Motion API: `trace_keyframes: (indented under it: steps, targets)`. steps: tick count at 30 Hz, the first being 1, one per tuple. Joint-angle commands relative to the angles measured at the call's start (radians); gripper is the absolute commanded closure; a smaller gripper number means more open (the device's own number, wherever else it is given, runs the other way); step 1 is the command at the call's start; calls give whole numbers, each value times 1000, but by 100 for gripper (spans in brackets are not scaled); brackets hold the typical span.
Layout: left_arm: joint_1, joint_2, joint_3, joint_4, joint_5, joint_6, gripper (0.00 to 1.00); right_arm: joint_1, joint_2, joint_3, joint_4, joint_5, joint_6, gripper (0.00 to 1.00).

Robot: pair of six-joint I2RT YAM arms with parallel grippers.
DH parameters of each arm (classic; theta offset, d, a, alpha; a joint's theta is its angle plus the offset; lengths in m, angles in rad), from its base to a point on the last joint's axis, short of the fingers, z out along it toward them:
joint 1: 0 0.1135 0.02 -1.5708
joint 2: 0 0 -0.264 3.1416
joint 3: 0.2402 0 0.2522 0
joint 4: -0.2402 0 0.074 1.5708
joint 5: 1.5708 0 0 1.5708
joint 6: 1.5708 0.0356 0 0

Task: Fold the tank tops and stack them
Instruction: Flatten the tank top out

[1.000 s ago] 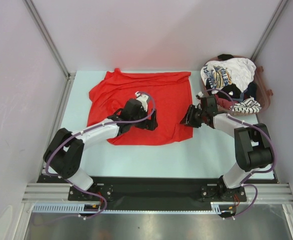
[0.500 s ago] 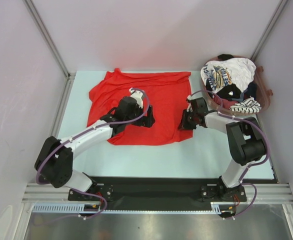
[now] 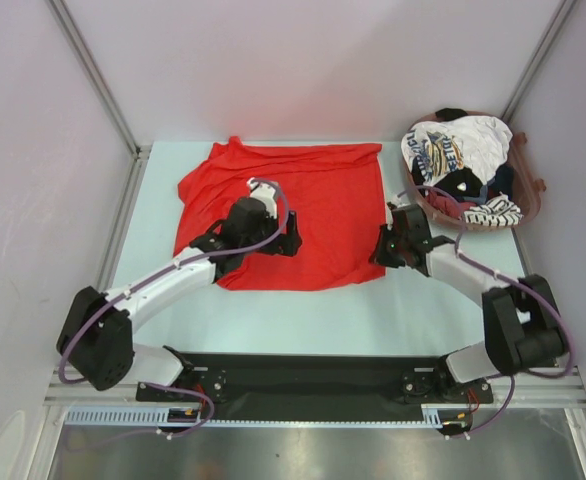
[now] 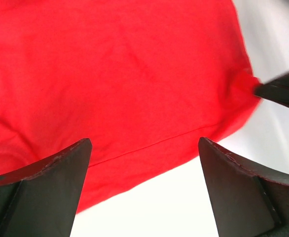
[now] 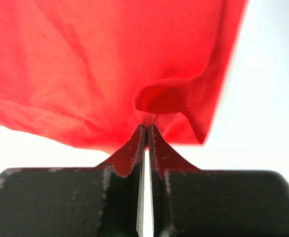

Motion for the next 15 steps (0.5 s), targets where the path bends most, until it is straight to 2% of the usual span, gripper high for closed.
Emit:
trace_keyframes:
  steps: [1, 5, 7, 11, 13, 15]
  targets:
    - [10, -90, -45, -23, -104, -56, 4, 9, -140, -83, -5, 87, 72, 100]
    - [50, -138, -114, -78, -174, -104, 3, 7, -278, -177, -51, 171, 141, 100]
    - [110, -161, -163, -97, -176, -143, 3, 6, -335, -233, -66, 211, 163, 100]
    - [208, -204, -243, -95, -162, -173, 3, 4, -477, -322, -99, 215, 249, 100]
    - [246, -224, -266, -104, -173, -187, 2, 6, -508, -359, -94, 175, 279, 100]
    - [271, -230, -279, -103, -168, -203, 2, 7, -539, -396, -116, 202, 325, 100]
